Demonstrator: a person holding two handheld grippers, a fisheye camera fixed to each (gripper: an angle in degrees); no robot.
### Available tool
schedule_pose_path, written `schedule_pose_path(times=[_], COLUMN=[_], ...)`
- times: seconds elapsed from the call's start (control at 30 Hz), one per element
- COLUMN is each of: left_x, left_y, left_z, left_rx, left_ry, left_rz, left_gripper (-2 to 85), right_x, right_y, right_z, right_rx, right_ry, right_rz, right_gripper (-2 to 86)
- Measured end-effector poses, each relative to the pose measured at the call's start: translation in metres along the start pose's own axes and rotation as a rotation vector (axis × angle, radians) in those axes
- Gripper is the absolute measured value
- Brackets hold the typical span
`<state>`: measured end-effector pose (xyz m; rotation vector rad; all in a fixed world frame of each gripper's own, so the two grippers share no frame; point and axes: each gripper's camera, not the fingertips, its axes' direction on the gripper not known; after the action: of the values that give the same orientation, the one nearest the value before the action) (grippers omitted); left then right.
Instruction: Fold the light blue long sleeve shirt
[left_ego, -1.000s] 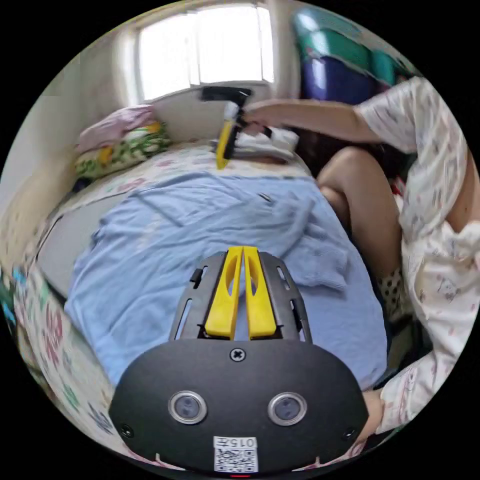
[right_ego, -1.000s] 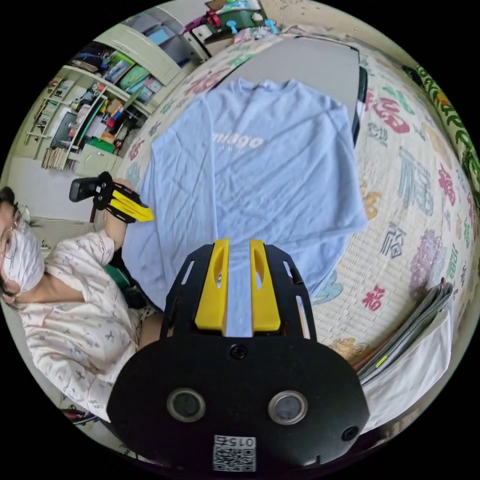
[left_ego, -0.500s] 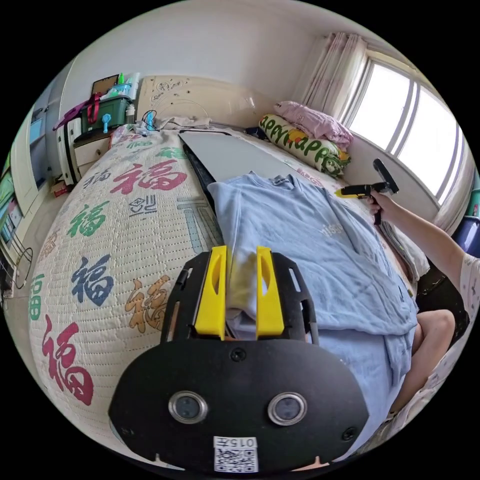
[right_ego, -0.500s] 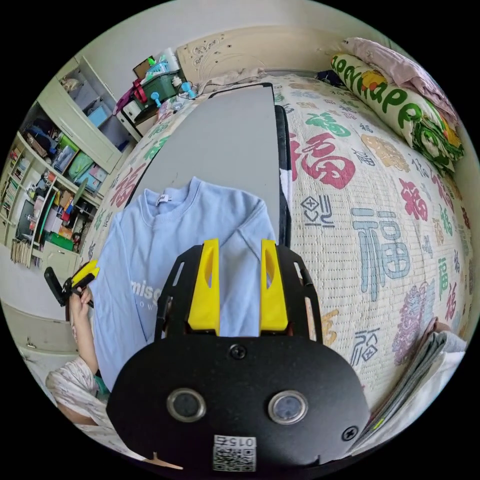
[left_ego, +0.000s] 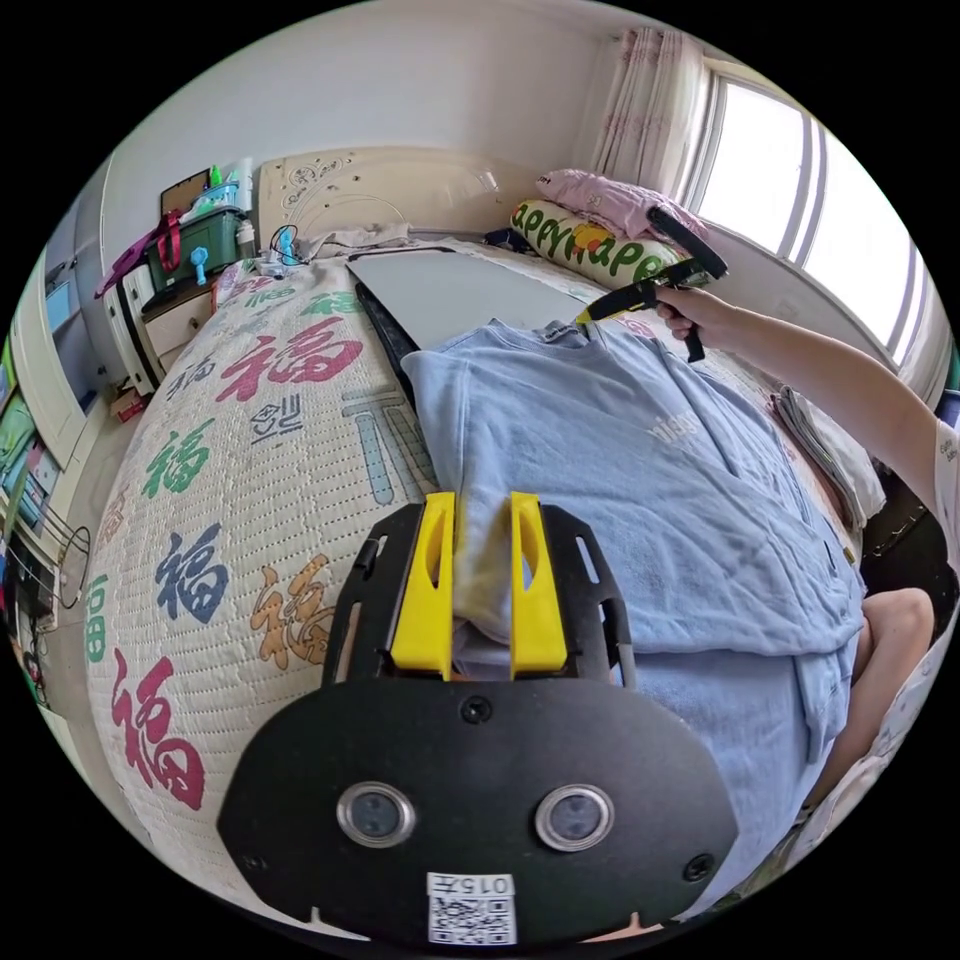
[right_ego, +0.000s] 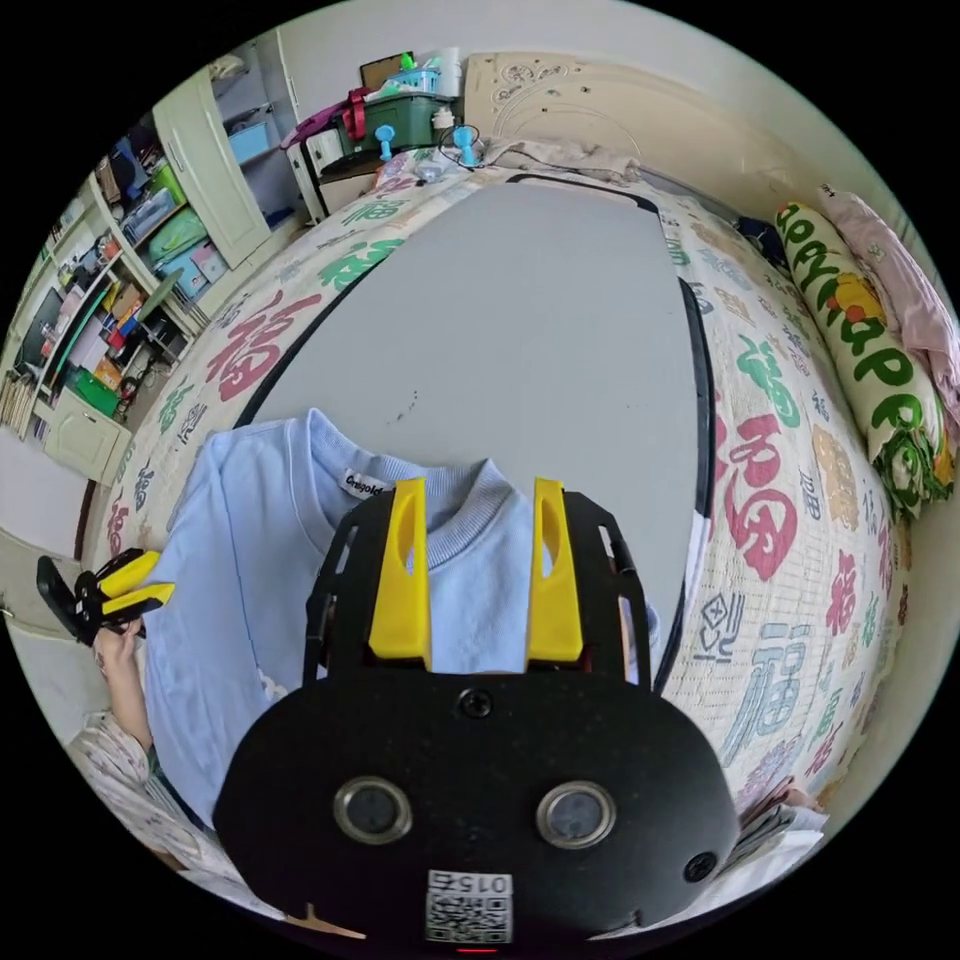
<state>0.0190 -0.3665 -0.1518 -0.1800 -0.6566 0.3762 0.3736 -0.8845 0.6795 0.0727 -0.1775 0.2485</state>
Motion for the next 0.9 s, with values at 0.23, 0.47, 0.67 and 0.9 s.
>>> schedule_pose_path(times=[0.23, 0.47, 0.67, 0.9], left_x=[0.013, 0.045, 0.132, 0.205], left_y=[0.025, 0.056, 0.094, 0.074], left_z=[0.010, -0.026, -0.064, -0.044], left_rx=[-0.003, 0.139, 0.182, 0.069], left_ry=[-0.018, -0.027, 0.189, 0.249], left_rz=[0.010, 0.041, 0.163, 0.213], left_gripper=[8.6, 8.5, 9.2, 9.5], right_x=[-0.031, -0.070, -0.126, -0.136], right_y=[0.056, 0.220, 0.434, 0.573], right_z=[0.017, -0.091, -0.168, -0.164], right_rx=[-0.033, 0.147, 0.173, 0.090], right_ry=[0.115, 0.012, 0.010, -0.104], right_rz=[0.055, -0.045, -0.207, -0.120], right_gripper=[5.8, 3.0, 3.1, 3.7])
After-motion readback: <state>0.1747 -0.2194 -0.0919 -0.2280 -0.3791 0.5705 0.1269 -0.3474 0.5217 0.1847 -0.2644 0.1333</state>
